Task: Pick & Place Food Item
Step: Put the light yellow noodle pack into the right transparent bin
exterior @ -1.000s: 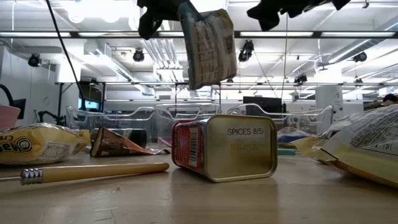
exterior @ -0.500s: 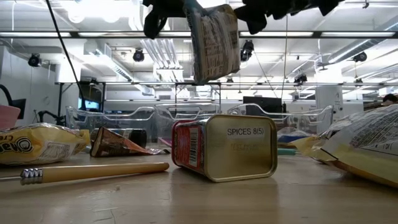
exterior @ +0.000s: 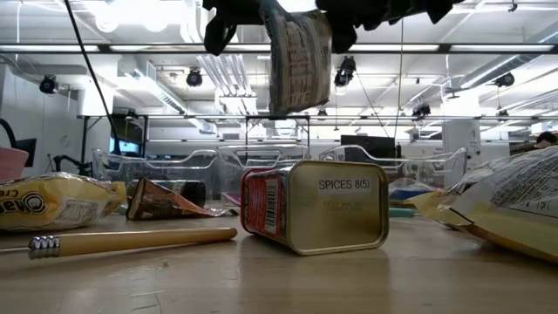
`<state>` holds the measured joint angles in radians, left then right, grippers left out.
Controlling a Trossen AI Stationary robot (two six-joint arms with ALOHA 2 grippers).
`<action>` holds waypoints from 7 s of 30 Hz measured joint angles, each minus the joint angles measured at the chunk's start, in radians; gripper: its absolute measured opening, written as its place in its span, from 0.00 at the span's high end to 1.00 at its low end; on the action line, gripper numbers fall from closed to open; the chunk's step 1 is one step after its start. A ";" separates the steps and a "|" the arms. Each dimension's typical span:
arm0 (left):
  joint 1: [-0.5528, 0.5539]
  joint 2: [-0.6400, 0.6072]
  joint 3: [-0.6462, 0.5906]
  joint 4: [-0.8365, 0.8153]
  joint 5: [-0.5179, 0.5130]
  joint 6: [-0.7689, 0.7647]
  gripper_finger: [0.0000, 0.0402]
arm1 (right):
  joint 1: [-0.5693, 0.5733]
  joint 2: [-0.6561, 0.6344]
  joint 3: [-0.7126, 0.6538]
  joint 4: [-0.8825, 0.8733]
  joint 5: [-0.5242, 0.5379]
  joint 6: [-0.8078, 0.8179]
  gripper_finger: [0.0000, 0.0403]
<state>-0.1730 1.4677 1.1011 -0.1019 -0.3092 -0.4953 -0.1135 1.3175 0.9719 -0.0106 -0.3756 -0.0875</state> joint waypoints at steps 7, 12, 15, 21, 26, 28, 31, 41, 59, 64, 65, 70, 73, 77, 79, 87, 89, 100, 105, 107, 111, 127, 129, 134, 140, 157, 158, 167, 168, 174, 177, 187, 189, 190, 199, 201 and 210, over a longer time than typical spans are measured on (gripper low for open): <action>0.000 0.000 0.000 0.001 0.002 -0.001 1.00 | 0.016 0.069 0.047 -0.005 0.005 -0.003 0.48; 0.000 0.000 0.000 0.001 0.011 -0.003 1.00 | 0.037 0.094 0.078 -0.041 0.022 -0.045 0.60; -0.001 0.000 0.000 -0.002 0.011 -0.003 1.00 | 0.047 0.097 0.096 -0.075 0.066 -0.067 0.76; 0.000 0.000 0.000 0.003 0.007 -0.003 1.00 | 0.049 0.084 0.109 -0.111 0.072 -0.092 0.96; 0.000 0.000 0.000 0.006 0.007 -0.003 0.99 | 0.050 0.079 0.111 -0.115 0.072 -0.069 0.97; 0.000 0.000 0.000 0.009 0.008 -0.005 0.98 | 0.050 0.078 0.114 -0.120 0.072 -0.051 0.98; 0.000 0.000 0.000 0.010 0.011 -0.035 0.93 | 0.049 0.077 0.118 -0.144 0.072 -0.029 0.98; 0.000 0.000 0.000 0.032 0.014 -0.082 0.62 | 0.041 0.035 0.115 -0.216 0.147 0.011 0.98; 0.000 0.000 0.000 0.061 0.015 -0.135 0.38 | -0.273 -0.226 -0.045 -0.314 0.178 0.140 0.98; 0.000 0.000 0.000 0.061 0.015 -0.135 0.38 | -0.425 -0.284 -0.105 -0.300 0.222 0.188 0.98; 0.001 0.000 0.000 0.061 0.015 -0.134 0.38 | -0.452 -0.288 -0.115 -0.300 0.222 0.188 0.98; 0.005 0.000 0.000 0.061 0.015 -0.134 0.38 | -0.544 -0.269 -0.178 -0.291 0.223 0.154 0.98; 0.005 0.000 0.000 0.060 0.015 -0.134 0.38 | -0.559 -0.247 -0.234 -0.271 0.224 0.109 0.98; 0.005 0.000 0.000 0.059 0.015 -0.134 0.38 | -0.561 -0.238 -0.318 -0.142 0.264 0.080 0.98; 0.005 0.000 0.000 0.058 0.015 -0.134 0.38 | -0.562 -0.239 -0.361 -0.062 0.270 0.081 0.98; 0.005 0.000 0.000 0.052 0.015 -0.134 0.38 | -0.562 -0.235 -0.531 0.205 0.226 0.000 0.98; 0.005 0.000 0.000 0.052 0.015 -0.134 0.38 | -0.561 -0.226 -0.563 0.237 0.220 0.000 0.98; 0.005 0.000 0.000 0.050 0.015 -0.133 0.38 | -0.561 -0.204 -0.687 0.392 0.216 0.026 0.98; 0.005 0.000 0.000 0.048 0.015 -0.133 0.38 | -0.561 -0.204 -0.706 0.415 0.216 0.066 0.98; 0.005 0.000 0.000 0.048 0.015 -0.133 0.38 | -0.561 -0.204 -0.710 0.416 0.215 0.066 0.98; 0.005 0.000 0.000 0.046 0.015 -0.133 0.38 | -0.561 -0.204 -0.711 0.415 0.215 0.067 0.98; 0.005 0.000 0.000 0.048 0.016 -0.134 0.38 | -0.560 -0.204 -0.714 0.413 0.206 0.064 0.98; 0.005 0.000 0.000 0.049 0.016 -0.134 0.38 | -0.560 -0.204 -0.714 0.413 0.206 0.063 0.98; 0.011 0.000 -0.001 0.049 0.016 -0.134 0.38 | -0.560 -0.204 -0.714 0.413 0.202 0.063 0.98; 0.013 0.000 -0.001 0.049 0.016 -0.134 0.38 | -0.561 -0.204 -0.714 0.412 0.192 0.062 0.98; 0.014 0.000 -0.001 0.049 0.016 -0.134 0.38 | -0.561 -0.204 -0.714 0.413 0.191 0.062 0.98; 0.014 0.000 -0.001 0.049 0.015 -0.134 0.38 | -0.561 -0.204 -0.714 0.413 0.191 0.062 0.98; 0.014 0.000 -0.001 0.049 0.015 -0.135 0.38 | -0.561 -0.204 -0.714 0.413 0.189 0.066 0.98; 0.014 0.000 -0.001 0.049 0.015 -0.135 0.38 | -0.561 -0.204 -0.714 0.413 0.189 0.066 0.98; 0.014 0.000 -0.001 0.049 0.016 -0.135 0.38 | -0.561 -0.204 -0.714 0.413 0.190 0.070 0.98; 0.014 0.000 -0.001 0.049 0.016 -0.135 0.38 | -0.561 -0.204 -0.714 0.413 0.190 0.085 0.98; 0.016 0.000 -0.001 0.049 0.016 -0.134 0.38 | -0.561 -0.204 -0.714 0.413 0.192 0.107 0.98; 0.017 0.000 -0.001 0.049 0.016 -0.134 0.38 | -0.561 -0.204 -0.714 0.413 0.192 0.107 0.98; 0.018 0.000 -0.001 0.049 0.016 -0.134 0.38 | -0.561 -0.204 -0.714 0.413 0.192 0.107 0.98; 0.020 0.000 -0.001 0.049 0.015 -0.134 0.38 | -0.561 -0.204 -0.714 0.412 0.191 0.111 0.85; 0.020 0.000 -0.001 0.049 0.015 -0.133 0.38 | -0.561 -0.204 -0.714 0.412 0.192 0.115 0.77; 0.020 0.000 -0.001 0.049 0.016 -0.131 0.38 | -0.561 -0.204 -0.714 0.412 0.192 0.163 0.49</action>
<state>-0.1528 1.4673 1.1004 -0.0528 -0.2936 -0.6262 -0.6746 1.1133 0.2577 0.4015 -0.1837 0.0751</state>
